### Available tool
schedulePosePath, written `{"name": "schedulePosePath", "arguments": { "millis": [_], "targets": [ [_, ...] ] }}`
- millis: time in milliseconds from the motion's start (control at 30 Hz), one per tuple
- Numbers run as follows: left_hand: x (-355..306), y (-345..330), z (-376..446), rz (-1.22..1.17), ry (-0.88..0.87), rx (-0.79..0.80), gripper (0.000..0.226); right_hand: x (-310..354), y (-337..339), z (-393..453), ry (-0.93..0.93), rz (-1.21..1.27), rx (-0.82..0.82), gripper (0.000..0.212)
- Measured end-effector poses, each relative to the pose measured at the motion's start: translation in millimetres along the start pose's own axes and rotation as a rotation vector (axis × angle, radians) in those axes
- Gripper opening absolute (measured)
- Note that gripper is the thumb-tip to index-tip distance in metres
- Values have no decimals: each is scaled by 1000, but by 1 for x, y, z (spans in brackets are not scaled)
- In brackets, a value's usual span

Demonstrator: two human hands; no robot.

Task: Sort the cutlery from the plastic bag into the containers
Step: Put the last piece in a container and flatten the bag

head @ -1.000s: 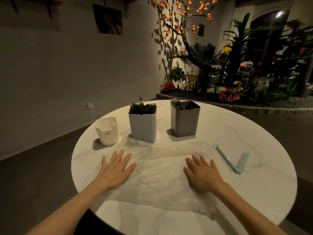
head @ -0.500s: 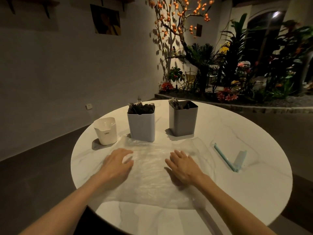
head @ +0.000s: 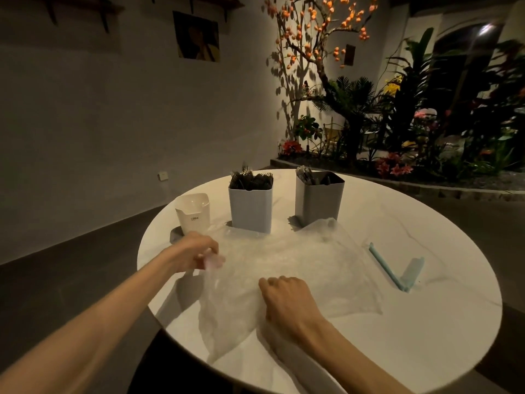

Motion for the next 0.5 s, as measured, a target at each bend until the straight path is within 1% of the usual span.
{"name": "schedulePosePath", "arguments": {
  "millis": [67,133,167,200,233,267,300,333,367,400,433,467,500],
  "targets": [
    [-9,-1,-8,-123,8,41,26,-22,0,5,-66,-74,3,34],
    [-16,-8,-19,-220,-11,64,20,-43,-2,4,-146,-75,38,58],
    [-19,-11,-23,-286,-31,51,22,-48,-1,0,-154,-43,56,74],
    [-23,-15,-27,-363,-58,33,30,-49,0,-4,-143,3,66,89],
    [-28,-20,-32,-436,-82,13,42,-48,1,-7,-132,47,57,99],
    [-30,-23,-34,-506,-94,0,53,-45,2,-10,-125,79,28,104],
    [-34,-28,-39,-564,-103,1,55,-43,2,-13,-130,103,-23,102],
    [-37,-32,-46,-615,-105,10,46,-43,0,-17,-139,122,-114,93],
    [-41,-36,-54,-641,-111,22,30,-45,0,-19,-146,166,-235,79],
    [-45,-39,-66,-648,-129,46,16,-49,-1,-24,-163,264,-347,63],
    [-49,-40,-74,-634,-158,63,11,-53,2,-29,-191,418,-433,52],
    [-49,-40,-76,-610,-185,68,21,-59,6,-34,-220,611,-469,47],
    [-48,-39,-74,-599,-202,54,29,-66,9,-39,-245,786,-462,44]
  ]
}}
Point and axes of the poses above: each hand's wrist, its own z-axis towards the middle knuckle, its own y-axis out of the back of the hand, x = y × z, the point moved 2 cm from there along z, towards the middle knuckle, and after that the axes turned 7 degrees about -x, right-handed, at the moved point
